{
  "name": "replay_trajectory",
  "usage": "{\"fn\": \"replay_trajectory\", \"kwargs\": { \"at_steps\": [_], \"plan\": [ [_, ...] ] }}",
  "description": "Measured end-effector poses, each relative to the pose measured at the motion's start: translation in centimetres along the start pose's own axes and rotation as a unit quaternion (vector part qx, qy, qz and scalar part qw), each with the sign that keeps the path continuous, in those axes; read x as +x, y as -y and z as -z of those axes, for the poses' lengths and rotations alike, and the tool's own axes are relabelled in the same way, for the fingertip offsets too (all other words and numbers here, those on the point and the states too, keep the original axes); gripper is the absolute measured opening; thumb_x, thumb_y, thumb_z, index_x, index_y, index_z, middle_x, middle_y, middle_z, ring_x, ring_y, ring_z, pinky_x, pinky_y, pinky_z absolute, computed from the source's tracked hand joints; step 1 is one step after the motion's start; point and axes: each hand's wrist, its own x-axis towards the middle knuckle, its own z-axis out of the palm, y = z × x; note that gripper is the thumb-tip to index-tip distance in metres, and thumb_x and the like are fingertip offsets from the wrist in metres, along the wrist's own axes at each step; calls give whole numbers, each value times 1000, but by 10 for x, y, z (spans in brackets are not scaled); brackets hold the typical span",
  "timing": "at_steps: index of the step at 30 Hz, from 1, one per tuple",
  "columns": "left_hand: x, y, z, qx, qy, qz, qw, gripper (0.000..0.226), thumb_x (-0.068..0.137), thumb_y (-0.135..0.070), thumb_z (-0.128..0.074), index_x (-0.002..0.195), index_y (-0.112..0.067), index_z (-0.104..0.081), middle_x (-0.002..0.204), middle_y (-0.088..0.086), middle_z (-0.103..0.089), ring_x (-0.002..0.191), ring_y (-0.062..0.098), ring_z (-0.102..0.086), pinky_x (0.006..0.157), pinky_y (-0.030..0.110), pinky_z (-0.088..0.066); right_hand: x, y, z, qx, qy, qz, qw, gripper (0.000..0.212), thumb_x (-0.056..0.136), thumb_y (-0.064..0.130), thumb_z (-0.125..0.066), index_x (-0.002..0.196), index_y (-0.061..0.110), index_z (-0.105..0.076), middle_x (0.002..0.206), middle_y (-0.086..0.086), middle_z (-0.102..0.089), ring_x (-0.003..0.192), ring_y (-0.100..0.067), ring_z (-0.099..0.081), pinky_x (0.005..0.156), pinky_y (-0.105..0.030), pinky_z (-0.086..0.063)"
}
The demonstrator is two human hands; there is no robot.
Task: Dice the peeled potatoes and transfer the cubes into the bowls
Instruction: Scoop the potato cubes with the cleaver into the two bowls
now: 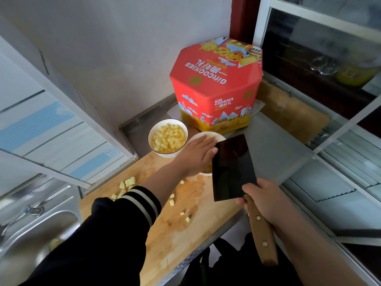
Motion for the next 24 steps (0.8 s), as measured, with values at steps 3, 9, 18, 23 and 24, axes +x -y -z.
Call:
{"fn": "replay_trajectory", "kwargs": {
  "at_steps": [3,9,18,23,24],
  "plan": [
    [-12,2,3,-58,-48,34,997,56,105,-43,-17,144,-19,-48,149,-2,-46,144,15,-28,115,28,-17,-2,-4,3,-19,-7,19,1000,16,94,10,-52,80,6,-45,58,-8,-64,44,-9,-47,46,-23,-40],
    [-39,2,9,-63,-116,45,990,41,105,-36,-34,129,-19,-61,139,-3,-56,134,10,-41,110,32,-35,-3,-9,4,-98,-16,82,992,23,94,19,-58,91,-3,-57,58,-2,-62,47,-7,-52,48,-19,-45],
    [-126,51,-45,-14,-122,217,969,39,100,-36,-46,138,-29,-48,148,-8,-41,140,16,-32,113,37,-29,0,-16,-19,-296,63,175,937,10,95,32,-57,95,21,-57,84,-15,-63,74,-22,-62,63,-31,-50],
    [-119,33,-76,56,47,119,990,70,93,-55,-48,153,-31,-18,162,-5,-8,149,24,-5,121,50,-14,3,-30,-33,-284,35,144,947,22,94,29,-58,91,7,-58,84,-25,-61,70,-29,-59,63,-32,-45],
    [-116,32,-78,48,42,130,989,71,92,-55,-50,152,-31,-20,160,-4,-12,148,26,-9,120,50,-18,4,-31,-33,-277,30,136,951,23,94,28,-58,91,5,-58,82,-25,-62,71,-29,-60,65,-34,-47]
  ]
}}
